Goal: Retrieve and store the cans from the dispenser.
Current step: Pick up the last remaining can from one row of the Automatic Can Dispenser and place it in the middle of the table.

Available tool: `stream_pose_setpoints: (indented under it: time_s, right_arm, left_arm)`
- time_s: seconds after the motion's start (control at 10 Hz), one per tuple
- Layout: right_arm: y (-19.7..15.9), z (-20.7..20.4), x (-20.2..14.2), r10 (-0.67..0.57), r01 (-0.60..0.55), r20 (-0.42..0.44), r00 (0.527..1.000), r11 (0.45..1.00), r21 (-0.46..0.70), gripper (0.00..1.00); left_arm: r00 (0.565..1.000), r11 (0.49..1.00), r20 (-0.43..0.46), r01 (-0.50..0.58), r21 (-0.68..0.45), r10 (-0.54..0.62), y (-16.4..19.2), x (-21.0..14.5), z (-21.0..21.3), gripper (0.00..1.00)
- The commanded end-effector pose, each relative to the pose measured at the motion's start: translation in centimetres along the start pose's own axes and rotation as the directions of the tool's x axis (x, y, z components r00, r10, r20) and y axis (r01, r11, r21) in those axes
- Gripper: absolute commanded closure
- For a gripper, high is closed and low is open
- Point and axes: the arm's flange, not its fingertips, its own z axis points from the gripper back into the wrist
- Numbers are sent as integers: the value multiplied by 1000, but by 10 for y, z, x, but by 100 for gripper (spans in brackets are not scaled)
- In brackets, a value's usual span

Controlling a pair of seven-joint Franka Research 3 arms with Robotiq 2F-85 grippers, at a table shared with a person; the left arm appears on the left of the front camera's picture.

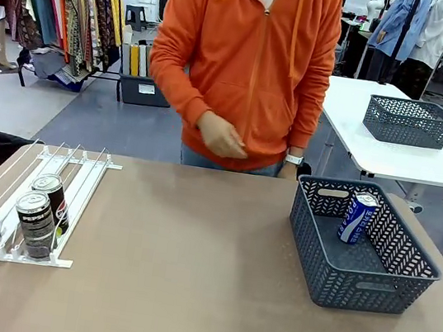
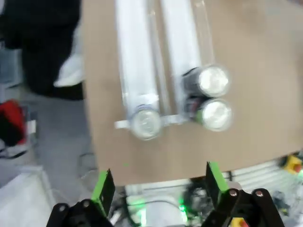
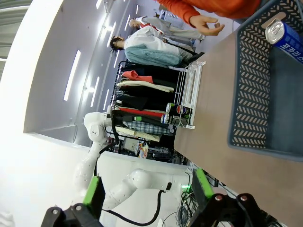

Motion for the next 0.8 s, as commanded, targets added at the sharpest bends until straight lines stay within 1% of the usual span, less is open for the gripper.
stream_pose_setpoints:
  time_s: [0.0,0.1,0.4,0.5,0.6,0.7]
  right_arm:
    - [5,0,3,6,-6,7,1000,1000,12,0]
    - [5,0,3,6,-6,7,1000,1000,12,0]
    - [5,0,3,6,-6,7,1000,1000,12,0]
    - [5,0,3,6,-6,7,1000,1000,12,0]
    - [5,0,3,6,-6,7,1000,1000,12,0]
    - [5,0,3,6,-6,7,1000,1000,12,0]
  left_arm:
    - [982,904,-185,96,418,-18,-4,9,-14,0]
    - [1000,1000,0,0,0,0,0,0,0,0]
    - [1000,1000,0,0,0,0,0,0,0,0]
    - [1000,998,-25,14,61,-13,-3,2,-4,0]
    - [999,996,-32,43,79,-40,-6,5,-11,0]
    - [999,994,-31,-1,107,5,-6,11,-22,0]
